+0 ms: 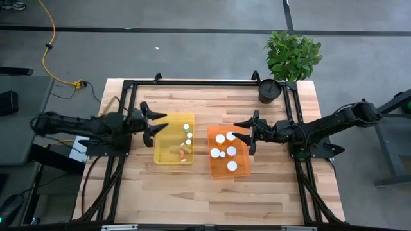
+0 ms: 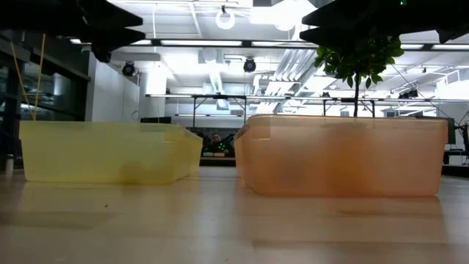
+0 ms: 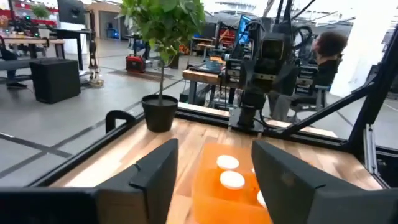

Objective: Pick and place medicine bottles into bin by pill shape (circle, oval)
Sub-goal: Return to Home Position

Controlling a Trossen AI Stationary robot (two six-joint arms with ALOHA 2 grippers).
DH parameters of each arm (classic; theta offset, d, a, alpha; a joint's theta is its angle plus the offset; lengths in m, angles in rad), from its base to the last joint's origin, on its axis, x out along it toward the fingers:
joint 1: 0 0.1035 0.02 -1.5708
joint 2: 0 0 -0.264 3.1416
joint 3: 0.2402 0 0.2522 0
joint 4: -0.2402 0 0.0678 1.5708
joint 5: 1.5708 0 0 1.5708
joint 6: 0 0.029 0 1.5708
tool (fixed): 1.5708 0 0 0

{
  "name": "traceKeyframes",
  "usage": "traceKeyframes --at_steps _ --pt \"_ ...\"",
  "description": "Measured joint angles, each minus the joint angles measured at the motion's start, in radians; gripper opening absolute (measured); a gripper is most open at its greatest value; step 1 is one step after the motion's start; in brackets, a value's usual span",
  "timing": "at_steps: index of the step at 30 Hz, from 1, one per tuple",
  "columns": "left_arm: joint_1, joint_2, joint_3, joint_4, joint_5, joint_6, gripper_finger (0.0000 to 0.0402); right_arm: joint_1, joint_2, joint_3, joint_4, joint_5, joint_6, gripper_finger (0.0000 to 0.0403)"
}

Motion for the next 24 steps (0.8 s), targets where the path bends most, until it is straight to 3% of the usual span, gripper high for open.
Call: traceKeyframes --at_steps 5,9,15,24 --pt "0.109 -0.146 0.004 -0.174 0.064 -0.024 0.0103 0.0 0.0 0.0 0.0 0.0 0.0 0.019" --pt "0.155 -0.229 -0.062 -0.138 0.098 -0.051 0.0013 0.0 0.0 0.0 0.001 0.0 0.019 0.019" --pt "0.147 -0.3 -0.164 -0.082 0.158 -0.093 0.0002 0.0 0.0 0.0 0.001 0.0 0.017 0.019" --pt "0.07 -0.346 -0.169 -0.13 0.147 -0.09 0.0 0.0 0.001 0.0 -0.007 0.0 0.018 0.019"
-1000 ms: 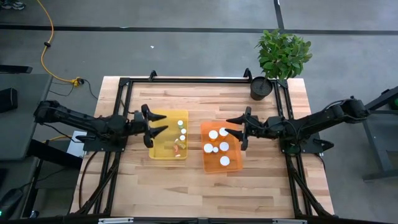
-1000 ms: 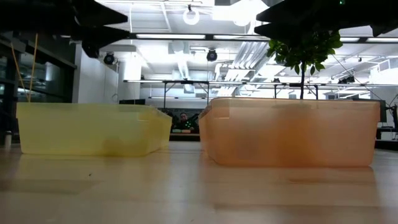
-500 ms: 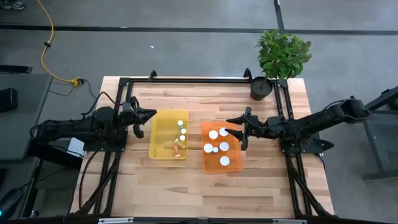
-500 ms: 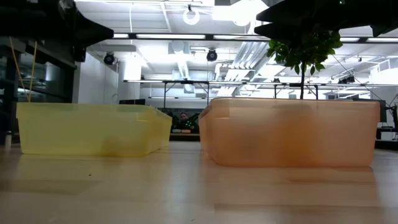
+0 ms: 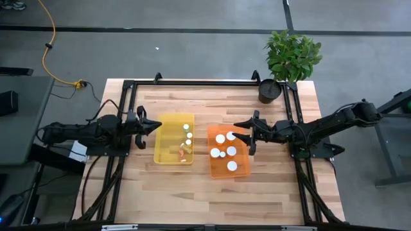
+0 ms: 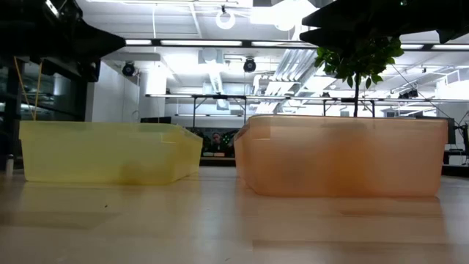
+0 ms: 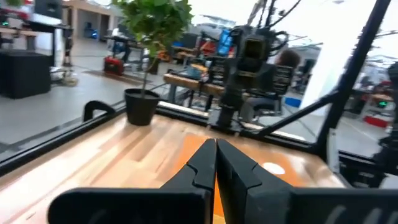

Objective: Pick and place medicine bottles into bin by pill shape (circle, oval)
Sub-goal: Return to Home Position

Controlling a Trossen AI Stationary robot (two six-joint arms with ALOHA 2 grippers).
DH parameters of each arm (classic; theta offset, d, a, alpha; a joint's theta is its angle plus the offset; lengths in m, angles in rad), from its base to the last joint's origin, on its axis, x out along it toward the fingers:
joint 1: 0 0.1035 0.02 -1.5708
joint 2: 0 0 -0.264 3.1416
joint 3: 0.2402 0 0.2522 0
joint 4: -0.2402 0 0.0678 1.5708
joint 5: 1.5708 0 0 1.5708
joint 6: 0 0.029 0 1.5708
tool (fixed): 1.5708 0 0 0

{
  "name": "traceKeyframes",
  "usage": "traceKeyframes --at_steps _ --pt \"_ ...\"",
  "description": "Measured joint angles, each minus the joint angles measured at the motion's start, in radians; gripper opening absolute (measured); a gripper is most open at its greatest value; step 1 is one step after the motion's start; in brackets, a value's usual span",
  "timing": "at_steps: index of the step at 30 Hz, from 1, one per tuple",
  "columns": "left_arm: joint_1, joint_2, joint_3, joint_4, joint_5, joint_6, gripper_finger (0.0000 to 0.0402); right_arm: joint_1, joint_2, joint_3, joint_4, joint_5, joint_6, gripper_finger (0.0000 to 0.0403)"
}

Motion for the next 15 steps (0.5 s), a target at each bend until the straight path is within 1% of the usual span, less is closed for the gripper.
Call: traceKeyframes --at_steps 4,6,8,12,15 --pt "-0.05 -0.004 -0.052 0.076 -0.003 0.002 0.0 0.0 0.0 0.0 0.0 0.0 0.0 0.019" --pt "-0.063 -0.012 -0.081 0.11 -0.02 0.012 0.0 0.0 0.0 0.0 -0.001 0.0 0.004 0.019" --pt "-0.065 -0.021 -0.08 0.1 -0.03 0.03 0.0 0.0 0.0 0.0 -0.007 0.0 0.022 0.019" --pt "-0.056 -0.064 -0.079 0.093 -0.02 0.072 0.0 0.0 0.0 0.0 -0.023 0.0 0.026 0.019" --pt "-0.035 -0.111 -0.078 0.027 0.01 0.081 0.0 0.0 0.0 0.0 -0.027 0.0 0.026 0.019"
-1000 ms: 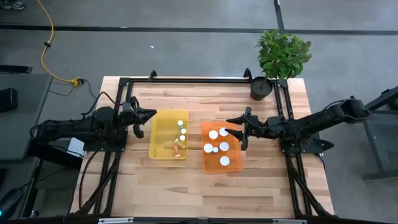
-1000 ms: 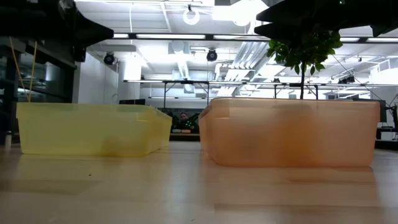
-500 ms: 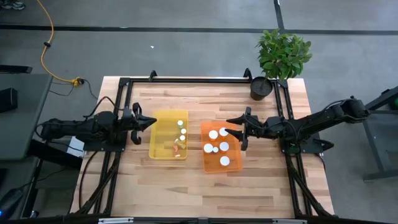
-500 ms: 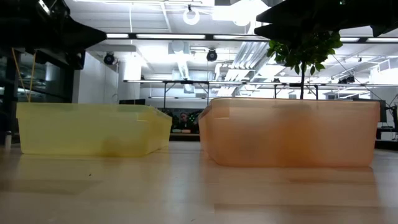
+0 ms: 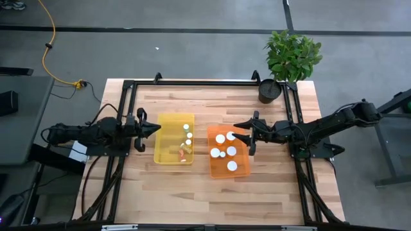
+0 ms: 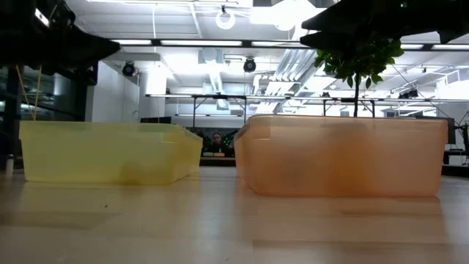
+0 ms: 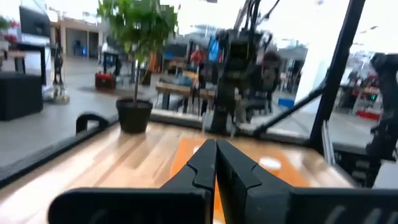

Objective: Pick and place medicine bottles into bin by pill shape (circle, oval)
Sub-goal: Return to Home Position

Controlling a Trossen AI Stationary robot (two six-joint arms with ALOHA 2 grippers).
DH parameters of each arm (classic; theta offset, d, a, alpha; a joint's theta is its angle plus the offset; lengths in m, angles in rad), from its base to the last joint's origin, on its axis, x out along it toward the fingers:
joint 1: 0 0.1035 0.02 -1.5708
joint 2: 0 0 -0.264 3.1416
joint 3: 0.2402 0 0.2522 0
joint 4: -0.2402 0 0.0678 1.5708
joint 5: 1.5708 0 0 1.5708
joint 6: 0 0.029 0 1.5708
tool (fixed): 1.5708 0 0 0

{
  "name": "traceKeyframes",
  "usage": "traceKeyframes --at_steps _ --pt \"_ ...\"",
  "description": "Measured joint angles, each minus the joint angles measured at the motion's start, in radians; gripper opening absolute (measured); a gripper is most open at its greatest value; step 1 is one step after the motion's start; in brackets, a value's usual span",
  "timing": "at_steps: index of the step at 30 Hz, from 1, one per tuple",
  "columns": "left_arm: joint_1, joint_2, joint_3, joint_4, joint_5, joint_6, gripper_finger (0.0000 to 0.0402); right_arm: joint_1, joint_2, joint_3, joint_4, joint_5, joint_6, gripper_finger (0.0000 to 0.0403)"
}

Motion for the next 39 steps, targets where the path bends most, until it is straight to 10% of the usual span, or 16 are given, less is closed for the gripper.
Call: traceKeyframes --at_steps 24,32,39 --pt "0.022 0.048 0.0 -0.105 0.095 0.0 0.0 -0.011 -0.019 0.0 -0.026 0.008 0.058 0.0186" --pt "0.022 0.052 0.0 -0.104 0.093 0.0 0.0 -0.067 -0.261 0.003 -0.299 -0.056 0.104 0.0016" --pt "0.022 0.052 0.0 -0.104 0.091 0.0 0.0 -0.122 -0.514 -0.042 -0.463 -0.106 0.1 0.0005"
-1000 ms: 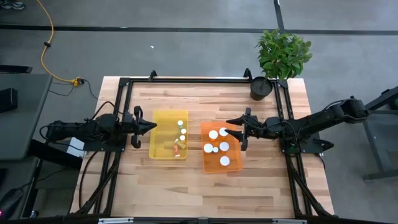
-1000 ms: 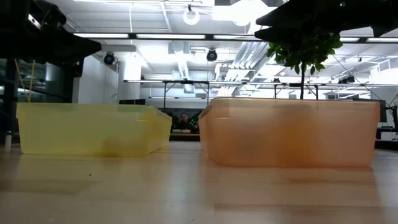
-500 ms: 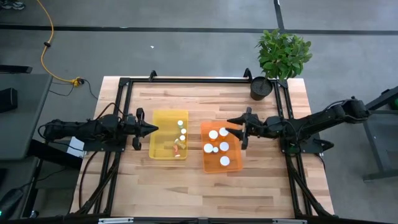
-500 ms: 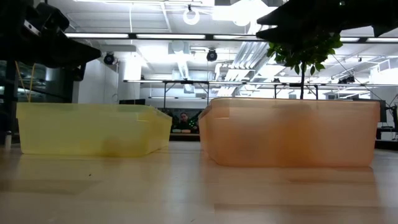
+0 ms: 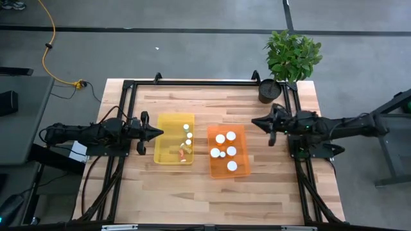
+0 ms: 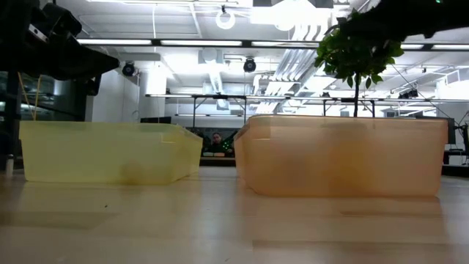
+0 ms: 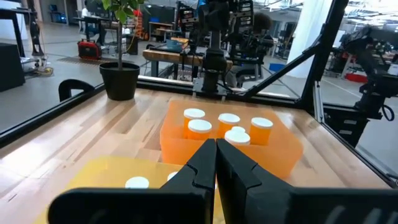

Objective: Pick and place medicine bottles into bin by pill shape (circle, oval)
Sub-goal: Return to Home Position

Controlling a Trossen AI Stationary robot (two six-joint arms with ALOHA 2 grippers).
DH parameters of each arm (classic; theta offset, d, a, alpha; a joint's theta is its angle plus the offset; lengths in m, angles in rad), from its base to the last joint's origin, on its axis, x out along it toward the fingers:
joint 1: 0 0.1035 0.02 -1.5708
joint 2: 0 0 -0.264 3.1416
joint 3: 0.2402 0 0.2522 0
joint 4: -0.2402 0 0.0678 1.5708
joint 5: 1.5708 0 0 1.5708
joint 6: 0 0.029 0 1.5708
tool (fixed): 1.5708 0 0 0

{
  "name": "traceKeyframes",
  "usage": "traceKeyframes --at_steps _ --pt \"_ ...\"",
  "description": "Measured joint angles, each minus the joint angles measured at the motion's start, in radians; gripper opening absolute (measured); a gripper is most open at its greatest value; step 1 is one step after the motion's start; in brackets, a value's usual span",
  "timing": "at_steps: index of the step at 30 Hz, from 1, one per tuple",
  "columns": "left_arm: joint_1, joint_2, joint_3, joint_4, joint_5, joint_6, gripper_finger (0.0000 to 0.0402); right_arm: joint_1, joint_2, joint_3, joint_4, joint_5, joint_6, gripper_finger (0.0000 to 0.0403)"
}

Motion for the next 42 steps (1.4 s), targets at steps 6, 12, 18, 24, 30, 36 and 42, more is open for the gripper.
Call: traceKeyframes --at_steps 6,12,18,24,30,36,42 --pt "0.0 0.0 0.0 0.0 0.0 0.0 0.0 -0.005 -0.241 -0.149 0.02 -0.056 -0.014 0.0001" --pt "0.0 0.0 0.0 0.0 0.0 0.0 0.0 -0.011 -0.454 -0.215 -0.06 -0.145 -0.033 0.0001" --pt "0.0 0.0 0.0 0.0 0.0 0.0 0.0 -0.011 -0.517 -0.257 -0.1 -0.167 -0.033 0.0" --pt "0.0 0.002 0.0 0.002 -0.001 0.0 0.0 -0.008 -0.524 -0.296 -0.052 -0.19 -0.041 0.0" --pt "0.0 0.002 0.0 0.003 0.0 0.0 0.0 -0.008 -0.523 -0.352 0.027 -0.19 -0.082 0.0" --pt "0.0 0.002 0.0 0.003 0.0 0.0 0.0 -0.008 -0.523 -0.352 0.005 -0.185 -0.141 0.0" --pt "0.0 0.002 0.0 0.003 0.0 0.0 0.0 -0.008 -0.52 -0.352 -0.106 -0.186 -0.169 0.0"
